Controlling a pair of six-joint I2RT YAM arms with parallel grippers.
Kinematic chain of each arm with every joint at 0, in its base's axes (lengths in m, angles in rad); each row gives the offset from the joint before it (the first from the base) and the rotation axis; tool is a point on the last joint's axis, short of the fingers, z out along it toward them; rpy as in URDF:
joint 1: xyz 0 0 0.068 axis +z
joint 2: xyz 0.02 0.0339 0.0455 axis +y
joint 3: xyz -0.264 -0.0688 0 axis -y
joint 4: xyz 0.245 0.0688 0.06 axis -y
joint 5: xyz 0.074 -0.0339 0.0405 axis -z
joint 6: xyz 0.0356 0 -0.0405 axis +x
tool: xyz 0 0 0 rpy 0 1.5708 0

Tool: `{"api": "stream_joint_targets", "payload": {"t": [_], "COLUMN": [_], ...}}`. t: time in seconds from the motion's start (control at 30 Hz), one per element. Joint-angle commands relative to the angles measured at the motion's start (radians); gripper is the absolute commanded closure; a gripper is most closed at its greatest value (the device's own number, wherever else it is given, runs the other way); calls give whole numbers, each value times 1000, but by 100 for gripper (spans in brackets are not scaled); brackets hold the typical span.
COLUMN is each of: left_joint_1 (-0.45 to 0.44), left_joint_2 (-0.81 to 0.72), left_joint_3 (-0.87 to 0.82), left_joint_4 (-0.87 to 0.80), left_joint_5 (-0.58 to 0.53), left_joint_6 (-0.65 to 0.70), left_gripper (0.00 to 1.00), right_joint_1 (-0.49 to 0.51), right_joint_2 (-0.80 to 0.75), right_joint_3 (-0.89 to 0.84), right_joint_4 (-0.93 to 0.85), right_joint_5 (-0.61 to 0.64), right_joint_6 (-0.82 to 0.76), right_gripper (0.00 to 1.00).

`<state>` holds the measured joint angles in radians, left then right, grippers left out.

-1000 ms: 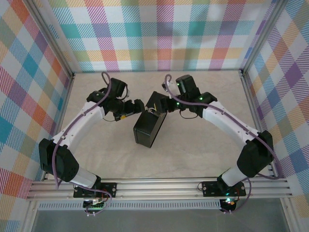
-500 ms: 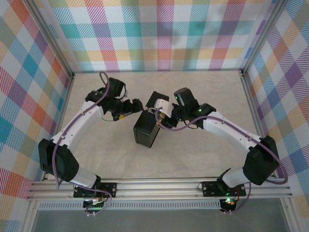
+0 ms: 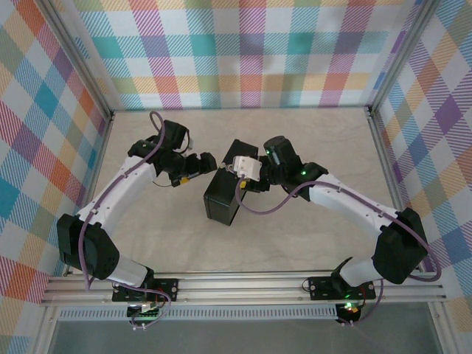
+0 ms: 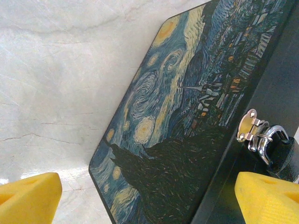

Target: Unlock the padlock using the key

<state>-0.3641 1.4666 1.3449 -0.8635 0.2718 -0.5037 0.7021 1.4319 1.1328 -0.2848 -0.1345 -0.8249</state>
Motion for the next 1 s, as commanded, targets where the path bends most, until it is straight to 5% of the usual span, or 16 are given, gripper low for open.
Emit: {"api": "stream_joint_targets", "payload": {"t": [0.0, 0.23, 0.73, 0.97], "left_joint_1": [10, 9, 10, 8], "left_joint_2": [-19, -20, -22, -29], "left_joint_3": [7, 10, -12, -50], "left_joint_4": [-19, -22, -17, -13], "left_joint_5": [21, 23, 42, 41], "left_joint_6": [19, 20, 39, 43], "left_gripper": [5, 5, 7, 7], "right_joint_1": [10, 12, 14, -2], "right_joint_2": [24, 68, 91, 110], "right_joint_3": [17, 33, 67, 165], "right_joint_4": [-14, -15, -26, -106], "right_joint_5": [-4, -6, -17, -101], "right_joint_6": [-60, -82, -92, -41], "right_gripper": [41, 41, 59, 49]}}
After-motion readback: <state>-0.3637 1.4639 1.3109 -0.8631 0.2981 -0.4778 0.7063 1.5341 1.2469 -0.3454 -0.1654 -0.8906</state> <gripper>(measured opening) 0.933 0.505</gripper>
